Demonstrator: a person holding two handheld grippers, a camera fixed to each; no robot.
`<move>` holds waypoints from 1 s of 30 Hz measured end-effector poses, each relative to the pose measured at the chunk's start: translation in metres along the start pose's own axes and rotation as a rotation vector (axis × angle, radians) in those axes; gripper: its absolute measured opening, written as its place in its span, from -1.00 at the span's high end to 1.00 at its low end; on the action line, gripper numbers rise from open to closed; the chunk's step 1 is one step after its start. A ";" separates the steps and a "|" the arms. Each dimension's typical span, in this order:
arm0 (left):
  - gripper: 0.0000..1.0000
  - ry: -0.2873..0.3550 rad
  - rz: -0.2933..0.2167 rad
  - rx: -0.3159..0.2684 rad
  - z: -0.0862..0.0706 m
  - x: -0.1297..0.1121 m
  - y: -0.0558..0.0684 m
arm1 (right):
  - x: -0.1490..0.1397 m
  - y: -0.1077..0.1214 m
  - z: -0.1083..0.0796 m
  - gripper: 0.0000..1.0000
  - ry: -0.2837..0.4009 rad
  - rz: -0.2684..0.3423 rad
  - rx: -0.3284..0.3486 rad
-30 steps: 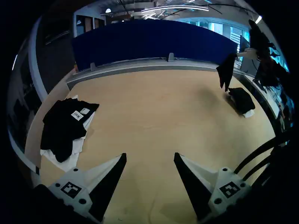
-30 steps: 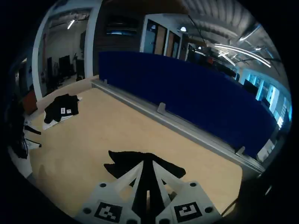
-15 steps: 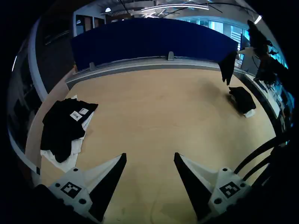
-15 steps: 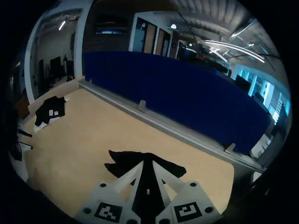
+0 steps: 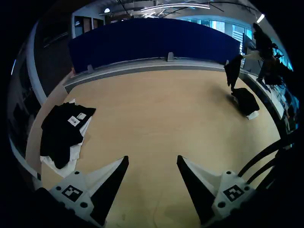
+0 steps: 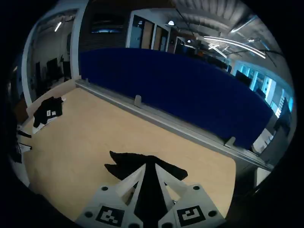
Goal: Fold towel
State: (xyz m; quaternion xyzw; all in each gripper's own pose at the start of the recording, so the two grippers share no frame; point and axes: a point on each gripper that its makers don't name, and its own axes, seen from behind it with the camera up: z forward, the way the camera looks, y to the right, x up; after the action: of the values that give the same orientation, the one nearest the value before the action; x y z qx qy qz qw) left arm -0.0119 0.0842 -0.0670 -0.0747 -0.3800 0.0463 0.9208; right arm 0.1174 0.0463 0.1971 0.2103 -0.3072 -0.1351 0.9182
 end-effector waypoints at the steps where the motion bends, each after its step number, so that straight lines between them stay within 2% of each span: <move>1: -0.89 0.000 0.002 -0.002 0.000 0.001 0.001 | -0.004 0.000 -0.004 0.95 -0.002 0.003 -0.002; 6: -0.89 0.000 0.009 -0.010 0.001 0.004 0.003 | -0.027 0.000 -0.021 0.95 -0.018 0.019 -0.013; 15: -0.89 0.001 0.032 -0.026 0.001 0.009 0.010 | -0.088 0.007 -0.055 0.95 -0.067 0.080 -0.063; 22: -0.89 -0.001 0.048 -0.032 0.001 0.010 0.012 | -0.155 0.005 -0.073 0.95 -0.128 0.175 -0.097; 30: -0.89 -0.005 0.060 -0.034 0.002 0.010 0.012 | -0.215 0.005 -0.079 0.95 -0.178 0.318 -0.157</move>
State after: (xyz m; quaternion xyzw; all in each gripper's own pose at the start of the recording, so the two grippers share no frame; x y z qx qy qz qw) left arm -0.0065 0.0978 -0.0611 -0.1017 -0.3804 0.0677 0.9167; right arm 0.0006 0.1554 0.0337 0.0742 -0.4052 -0.0298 0.9107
